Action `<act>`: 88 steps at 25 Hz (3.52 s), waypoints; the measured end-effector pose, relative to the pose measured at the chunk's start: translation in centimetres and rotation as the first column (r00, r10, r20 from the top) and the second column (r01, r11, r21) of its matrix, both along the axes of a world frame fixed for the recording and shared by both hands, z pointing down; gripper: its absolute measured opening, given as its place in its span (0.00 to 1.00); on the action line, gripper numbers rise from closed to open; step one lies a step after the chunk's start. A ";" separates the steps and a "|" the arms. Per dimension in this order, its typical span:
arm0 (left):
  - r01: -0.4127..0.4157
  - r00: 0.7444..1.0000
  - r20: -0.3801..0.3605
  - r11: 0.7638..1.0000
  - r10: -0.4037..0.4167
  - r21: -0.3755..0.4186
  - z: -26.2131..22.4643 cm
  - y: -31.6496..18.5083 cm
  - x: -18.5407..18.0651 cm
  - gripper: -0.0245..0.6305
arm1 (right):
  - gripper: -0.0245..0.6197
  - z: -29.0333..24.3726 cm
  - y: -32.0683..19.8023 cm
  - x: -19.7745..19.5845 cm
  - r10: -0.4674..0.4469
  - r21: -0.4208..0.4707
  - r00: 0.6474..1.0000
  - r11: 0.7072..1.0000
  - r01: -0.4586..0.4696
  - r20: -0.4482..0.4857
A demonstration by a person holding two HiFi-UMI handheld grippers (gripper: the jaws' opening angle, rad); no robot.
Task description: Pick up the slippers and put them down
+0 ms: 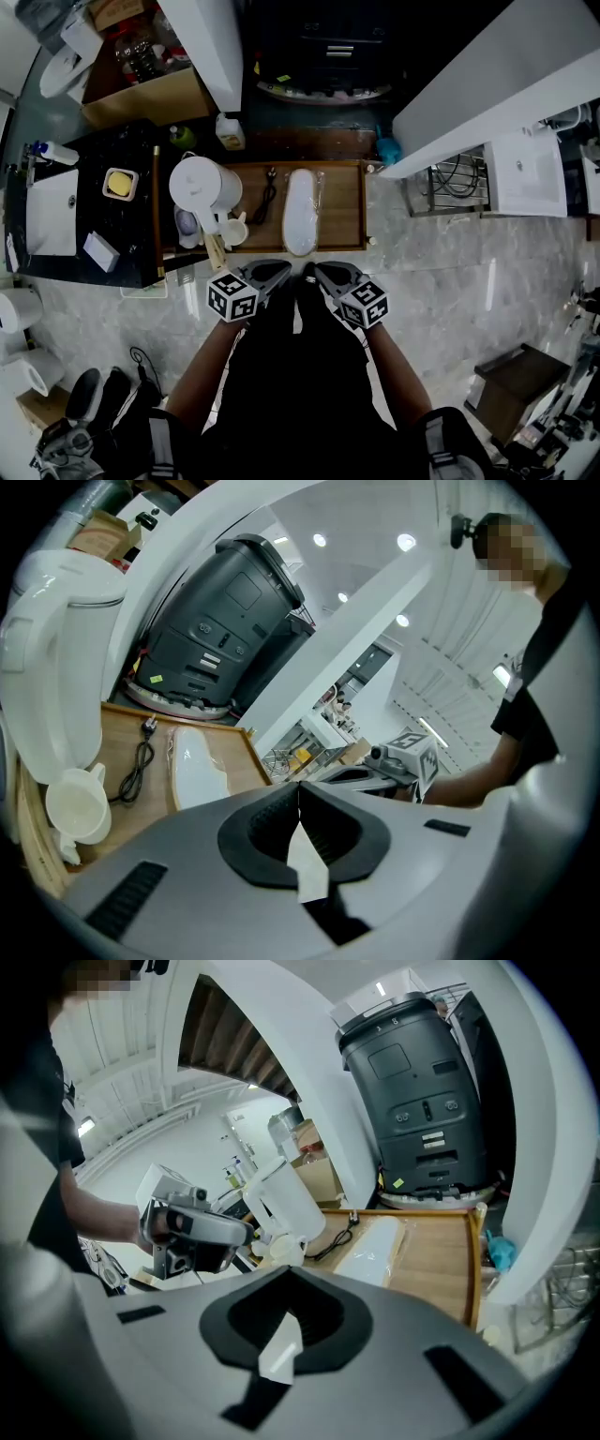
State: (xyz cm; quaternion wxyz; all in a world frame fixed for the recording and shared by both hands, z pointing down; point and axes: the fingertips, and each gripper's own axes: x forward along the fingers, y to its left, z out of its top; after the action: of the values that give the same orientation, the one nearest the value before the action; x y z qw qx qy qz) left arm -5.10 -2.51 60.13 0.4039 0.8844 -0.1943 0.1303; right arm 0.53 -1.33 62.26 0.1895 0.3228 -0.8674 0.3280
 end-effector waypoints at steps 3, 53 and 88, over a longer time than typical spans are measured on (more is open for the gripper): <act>0.014 1.000 -0.010 1.000 -0.014 -0.007 0.5 -0.4 0.2 0.06 | 0.05 0.7 0.0 0.0 -0.008 -0.021 1.000 1.000 0.009 0.007; 0.170 0.979 0.143 0.965 -0.142 -0.202 17.7 -6.5 -1.0 0.41 | 0.45 16.4 -6.7 1.3 0.068 -0.236 0.997 0.969 -0.077 -0.045; 0.122 0.975 0.217 0.945 -0.056 -0.303 20.0 -5.2 -0.1 0.41 | 0.45 17.6 -5.8 -0.6 -0.009 -0.336 0.998 0.942 -0.011 -0.058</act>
State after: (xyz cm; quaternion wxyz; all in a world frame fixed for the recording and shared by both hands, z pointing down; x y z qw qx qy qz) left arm -5.15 -7.75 80.17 0.5227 0.7808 -0.2516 0.2319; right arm -0.12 -7.18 79.89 0.2668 0.2957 -0.7927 0.4615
